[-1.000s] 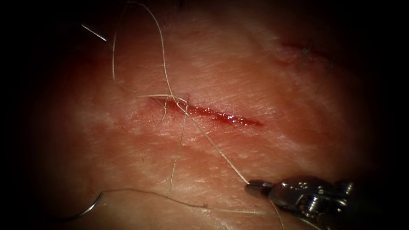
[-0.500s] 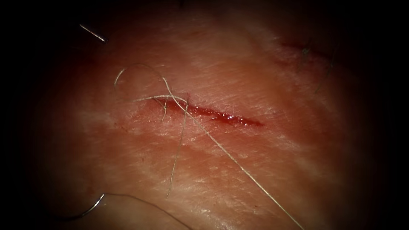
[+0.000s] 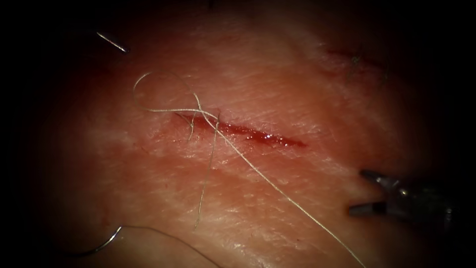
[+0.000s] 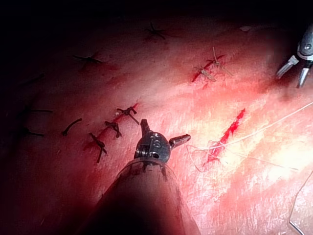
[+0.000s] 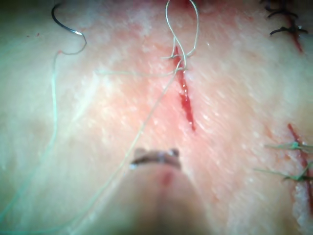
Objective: Wound Closure
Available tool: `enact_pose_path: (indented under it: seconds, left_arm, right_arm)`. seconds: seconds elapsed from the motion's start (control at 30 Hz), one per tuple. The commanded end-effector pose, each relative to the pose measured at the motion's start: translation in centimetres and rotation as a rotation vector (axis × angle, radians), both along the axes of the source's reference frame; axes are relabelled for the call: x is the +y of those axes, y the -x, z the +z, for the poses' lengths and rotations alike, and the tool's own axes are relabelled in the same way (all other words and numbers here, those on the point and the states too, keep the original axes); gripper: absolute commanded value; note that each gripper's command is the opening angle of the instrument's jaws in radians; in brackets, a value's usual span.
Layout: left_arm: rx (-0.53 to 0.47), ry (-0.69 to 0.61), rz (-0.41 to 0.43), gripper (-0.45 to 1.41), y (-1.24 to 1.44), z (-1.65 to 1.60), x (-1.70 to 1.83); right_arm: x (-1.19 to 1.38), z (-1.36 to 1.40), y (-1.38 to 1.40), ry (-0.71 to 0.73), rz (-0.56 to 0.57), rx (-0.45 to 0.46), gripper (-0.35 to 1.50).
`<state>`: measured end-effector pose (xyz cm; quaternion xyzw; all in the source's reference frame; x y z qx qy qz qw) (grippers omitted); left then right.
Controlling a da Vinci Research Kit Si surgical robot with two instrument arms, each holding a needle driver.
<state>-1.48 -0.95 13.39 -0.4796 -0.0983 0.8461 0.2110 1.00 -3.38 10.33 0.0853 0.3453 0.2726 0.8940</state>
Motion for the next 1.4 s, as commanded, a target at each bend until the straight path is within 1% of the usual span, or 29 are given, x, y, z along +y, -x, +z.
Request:
enact_pose_path:
  seconds: [0.03, 0.17, 0.27, 0.37, 0.47, 0.57, 0.77, 0.87, 0.9, 0.97, 1.07, 1.17, 1.23, 1.27, 1.3, 1.33, 1.37, 1.4]
  left_arm:
    - [-0.001, 0.002, 0.0, 1.06, 0.06, 0.06, -0.01]
    - [-0.001, -0.003, 0.006, 1.06, 0.12, 0.1, -0.07]
    - [-0.002, -0.008, 0.007, 1.06, 0.15, 0.12, -0.09]
    - [-0.002, -0.007, 0.007, 1.06, 0.16, 0.13, -0.09]
    - [-0.003, -0.007, 0.008, 1.06, 0.15, 0.13, -0.09]
    - [-0.004, -0.018, 0.003, 1.04, 0.13, 0.13, -0.08]
    - [-0.005, -0.019, 0.005, 1.04, 0.11, 0.12, -0.08]
    - [-0.005, -0.019, 0.005, 1.04, 0.11, 0.12, -0.08]
    - [-0.005, -0.019, 0.005, 1.04, 0.11, 0.12, -0.08]
    - [-0.005, -0.019, 0.005, 1.04, 0.11, 0.12, -0.08]
    - [-0.006, -0.019, 0.006, 1.04, 0.1, 0.12, -0.08]
    - [-0.006, -0.019, 0.006, 1.04, 0.09, 0.12, -0.08]
    - [-0.006, -0.019, 0.006, 1.04, 0.09, 0.11, -0.08]
    - [-0.006, -0.019, 0.007, 1.04, 0.09, 0.11, -0.08]
    - [-0.006, -0.019, 0.007, 1.04, 0.09, 0.11, -0.08]
    - [-0.006, -0.02, 0.007, 1.04, 0.09, 0.11, -0.08]
    - [-0.006, -0.02, 0.007, 1.04, 0.08, 0.11, -0.08]
    - [-0.007, -0.02, 0.008, 1.04, 0.08, 0.11, -0.08]
  right_arm:
    - [0.13, 0.09, -0.33, 0.004, 0.012, 0.027, 1.48]
    - [0.23, 0.25, -0.82, -0.006, 0.03, 0.054, 1.48]
    - [0.25, 0.4, -1.1, 0.0, 0.039, 0.056, 1.46]
    - [0.25, 0.55, -1.31, 0.001, 0.033, 0.051, 1.41]
    - [0.22, 0.69, -1.45, -0.012, 0.016, 0.046, 1.38]
    - [0.18, 0.76, -1.52, -0.035, 0.004, 0.052, 1.33]
    - [0.14, 0.69, -1.55, -0.055, -0.01, 0.054, 1.26]
    - [0.09, 0.73, -1.6, -0.066, -0.019, 0.042, 1.23]
    - [0.05, 0.8, -1.63, -0.065, -0.025, 0.029, 1.23]
    - [0.04, 0.84, -1.63, -0.063, -0.025, 0.023, 1.23]
    - [0.05, 0.99, -1.65, -0.047, -0.016, 0.006, 1.23]
    - [0.0, 1.14, -1.66, -0.05, -0.031, -0.018, 1.23]
    - [-0.05, 1.24, -1.67, -0.064, -0.039, -0.04, 1.18]
    - [-0.08, 1.27, -1.67, -0.076, -0.039, -0.046, 1.09]
    - [-0.1, 1.3, -1.67, -0.09, -0.04, -0.045, 0.94]
    - [-0.14, 1.32, -1.66, -0.103, -0.041, -0.046, 0.57]
    - [-0.16, 1.33, -1.64, -0.105, -0.04, -0.045, 0.08]
    - [-0.17, 1.32, -1.61, -0.104, -0.043, -0.043, -0.35]
